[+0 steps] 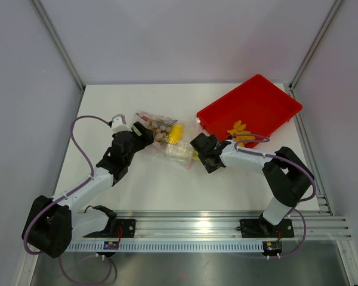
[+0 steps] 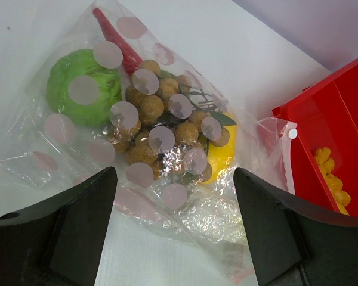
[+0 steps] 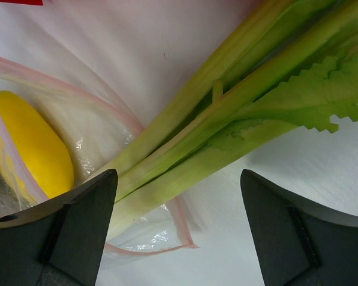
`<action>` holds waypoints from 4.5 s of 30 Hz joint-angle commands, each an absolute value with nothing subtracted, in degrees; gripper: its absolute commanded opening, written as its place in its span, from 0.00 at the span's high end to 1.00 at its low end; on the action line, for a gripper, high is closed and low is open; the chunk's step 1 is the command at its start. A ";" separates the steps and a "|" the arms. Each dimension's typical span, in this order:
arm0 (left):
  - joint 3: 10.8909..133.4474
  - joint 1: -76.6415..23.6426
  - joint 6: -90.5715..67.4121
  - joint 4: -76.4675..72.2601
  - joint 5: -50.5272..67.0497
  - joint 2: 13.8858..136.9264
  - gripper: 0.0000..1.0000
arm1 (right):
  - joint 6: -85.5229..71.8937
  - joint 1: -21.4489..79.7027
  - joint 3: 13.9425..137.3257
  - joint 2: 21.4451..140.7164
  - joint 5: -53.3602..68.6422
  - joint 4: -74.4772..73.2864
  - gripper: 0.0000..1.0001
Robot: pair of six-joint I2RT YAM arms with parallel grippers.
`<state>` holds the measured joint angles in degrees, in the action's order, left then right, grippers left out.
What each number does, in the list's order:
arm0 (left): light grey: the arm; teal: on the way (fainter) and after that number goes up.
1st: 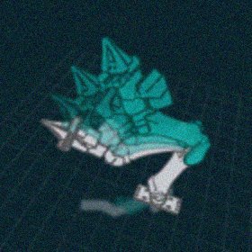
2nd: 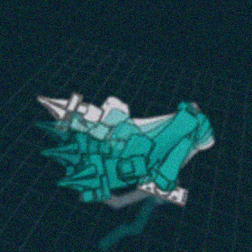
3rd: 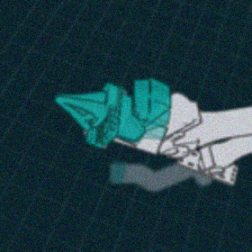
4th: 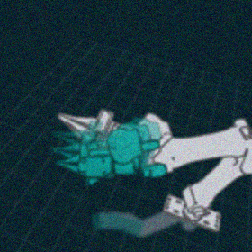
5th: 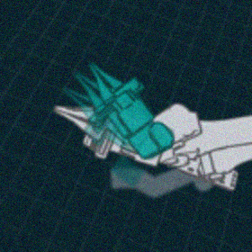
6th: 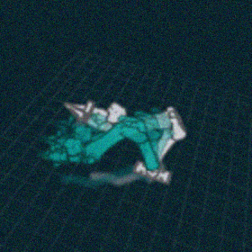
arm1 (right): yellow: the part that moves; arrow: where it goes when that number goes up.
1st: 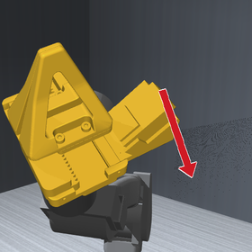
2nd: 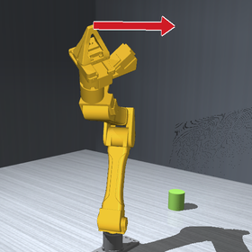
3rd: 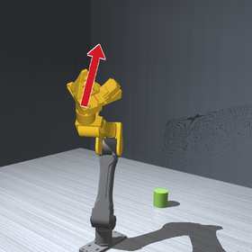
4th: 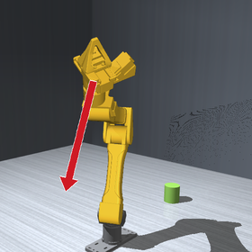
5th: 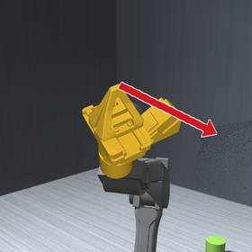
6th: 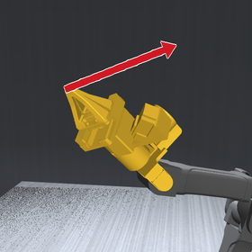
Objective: Open the zip-top bag and remove the fake food
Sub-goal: Pick up the fake vegetable from the zipper food storage bag, then place the fake vegetable in the bin.
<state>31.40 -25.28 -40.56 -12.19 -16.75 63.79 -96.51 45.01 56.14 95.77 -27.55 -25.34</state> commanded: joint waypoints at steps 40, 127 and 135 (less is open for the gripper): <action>33.92 -24.44 -41.04 -13.97 -16.98 67.75 0.15 | -84.90 41.22 61.53 98.97 -21.98 -23.73 1.00; 25.93 -9.49 -71.63 -4.40 -20.92 68.82 1.00 | -48.09 43.86 66.27 89.92 -21.00 -19.33 1.00; 25.93 -9.49 -71.28 -4.39 -19.95 68.82 1.00 | -38.68 43.86 63.20 79.20 -25.13 -17.06 1.00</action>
<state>24.43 -9.96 -71.02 -3.68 -18.46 70.11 -44.66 43.40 63.57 84.77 -21.74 -19.59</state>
